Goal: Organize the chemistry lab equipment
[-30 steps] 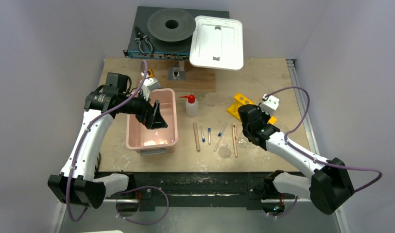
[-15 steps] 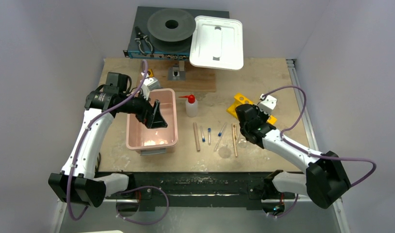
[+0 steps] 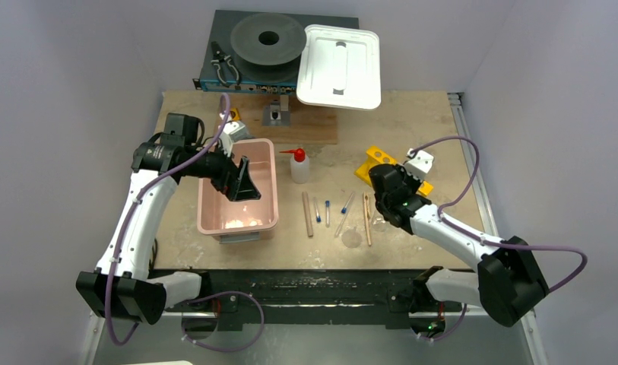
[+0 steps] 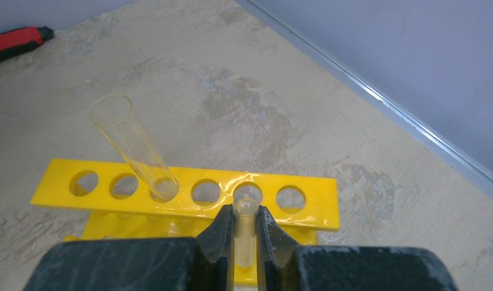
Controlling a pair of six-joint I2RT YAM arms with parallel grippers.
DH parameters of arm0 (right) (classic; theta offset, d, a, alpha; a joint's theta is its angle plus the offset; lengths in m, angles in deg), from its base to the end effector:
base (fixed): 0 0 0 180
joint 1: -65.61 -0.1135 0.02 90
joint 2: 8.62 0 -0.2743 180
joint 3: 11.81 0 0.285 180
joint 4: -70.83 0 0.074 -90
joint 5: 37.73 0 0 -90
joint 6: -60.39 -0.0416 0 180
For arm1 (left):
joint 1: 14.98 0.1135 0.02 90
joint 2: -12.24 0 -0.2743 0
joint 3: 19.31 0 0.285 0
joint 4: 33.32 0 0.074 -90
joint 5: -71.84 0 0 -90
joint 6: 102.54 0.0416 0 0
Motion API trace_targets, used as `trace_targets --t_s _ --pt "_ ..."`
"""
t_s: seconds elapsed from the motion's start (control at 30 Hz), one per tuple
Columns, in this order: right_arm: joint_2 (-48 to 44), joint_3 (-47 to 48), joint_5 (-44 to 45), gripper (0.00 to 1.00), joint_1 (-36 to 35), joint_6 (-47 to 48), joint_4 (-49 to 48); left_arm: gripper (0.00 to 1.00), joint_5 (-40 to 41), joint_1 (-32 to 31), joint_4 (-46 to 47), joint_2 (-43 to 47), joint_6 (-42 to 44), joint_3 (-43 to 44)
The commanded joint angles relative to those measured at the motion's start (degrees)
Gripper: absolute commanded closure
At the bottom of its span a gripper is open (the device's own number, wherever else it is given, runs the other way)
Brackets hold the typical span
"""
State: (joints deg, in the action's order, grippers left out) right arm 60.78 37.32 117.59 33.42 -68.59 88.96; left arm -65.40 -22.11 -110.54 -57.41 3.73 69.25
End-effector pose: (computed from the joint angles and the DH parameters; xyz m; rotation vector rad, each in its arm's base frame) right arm 0.2422 0.1078 0.2148 0.6528 1.7356 -0.4251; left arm 0.2422 -0.0611 0.3760 0.7664 2.2546 -0.9767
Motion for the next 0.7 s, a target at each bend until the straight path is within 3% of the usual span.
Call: trace_targets --t_s 0.0,0.3,0.67 --pt "0.67 0.15 3.48 1.00 0.33 0.24 -2.07 0.00 -0.71 0.45 -0.44 0.04 2.16 1.62" --pt "4.40 3.55 4.34 1.00 0.28 -2.86 3.41 0.00 -0.57 1.07 -0.88 0.13 2.88 1.82" --pt "4.28 3.35 3.85 1.00 0.34 -1.21 2.31 0.00 -0.33 1.67 -1.27 0.17 3.53 2.25"
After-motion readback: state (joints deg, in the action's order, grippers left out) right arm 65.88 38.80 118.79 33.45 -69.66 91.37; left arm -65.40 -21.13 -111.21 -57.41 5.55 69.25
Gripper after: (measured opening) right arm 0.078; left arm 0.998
